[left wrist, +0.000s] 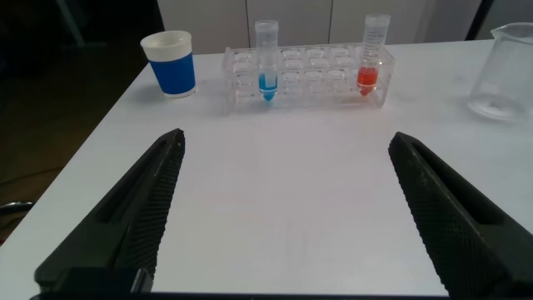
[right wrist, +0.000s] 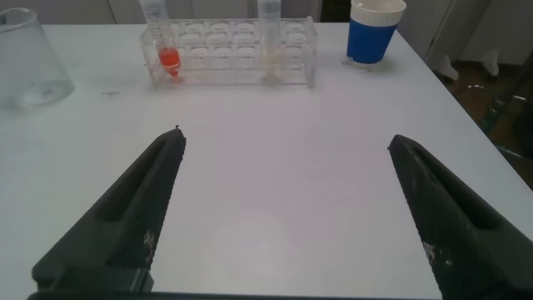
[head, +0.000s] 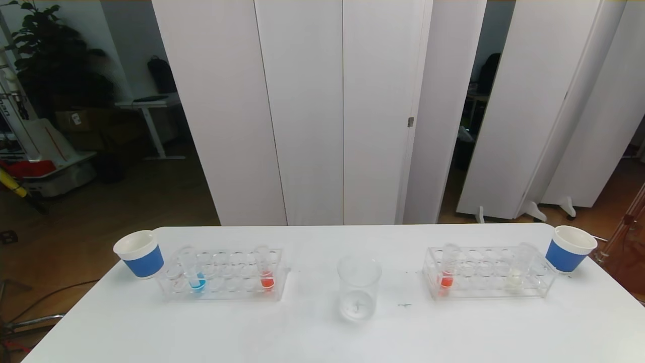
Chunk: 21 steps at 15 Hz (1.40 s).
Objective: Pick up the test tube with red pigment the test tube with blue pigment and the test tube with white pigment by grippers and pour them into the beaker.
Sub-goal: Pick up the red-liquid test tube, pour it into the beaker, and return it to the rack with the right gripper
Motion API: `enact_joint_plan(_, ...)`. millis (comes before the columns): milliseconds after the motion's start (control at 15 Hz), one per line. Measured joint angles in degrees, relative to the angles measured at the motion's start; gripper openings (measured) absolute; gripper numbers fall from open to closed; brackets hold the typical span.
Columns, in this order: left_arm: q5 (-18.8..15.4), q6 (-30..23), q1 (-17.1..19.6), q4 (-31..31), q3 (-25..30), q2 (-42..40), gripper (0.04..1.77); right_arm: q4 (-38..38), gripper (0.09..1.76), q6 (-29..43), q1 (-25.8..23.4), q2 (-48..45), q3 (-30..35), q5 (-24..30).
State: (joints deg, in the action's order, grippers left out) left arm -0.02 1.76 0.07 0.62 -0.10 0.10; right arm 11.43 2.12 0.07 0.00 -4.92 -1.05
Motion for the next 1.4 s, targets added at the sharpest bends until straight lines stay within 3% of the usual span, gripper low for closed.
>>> enact_joint_plan(1400,0.0,0.0,0.0,0.0,0.0,0.0,1.75,0.0,1.75,0.0,0.0,0.0,0.0,0.0)
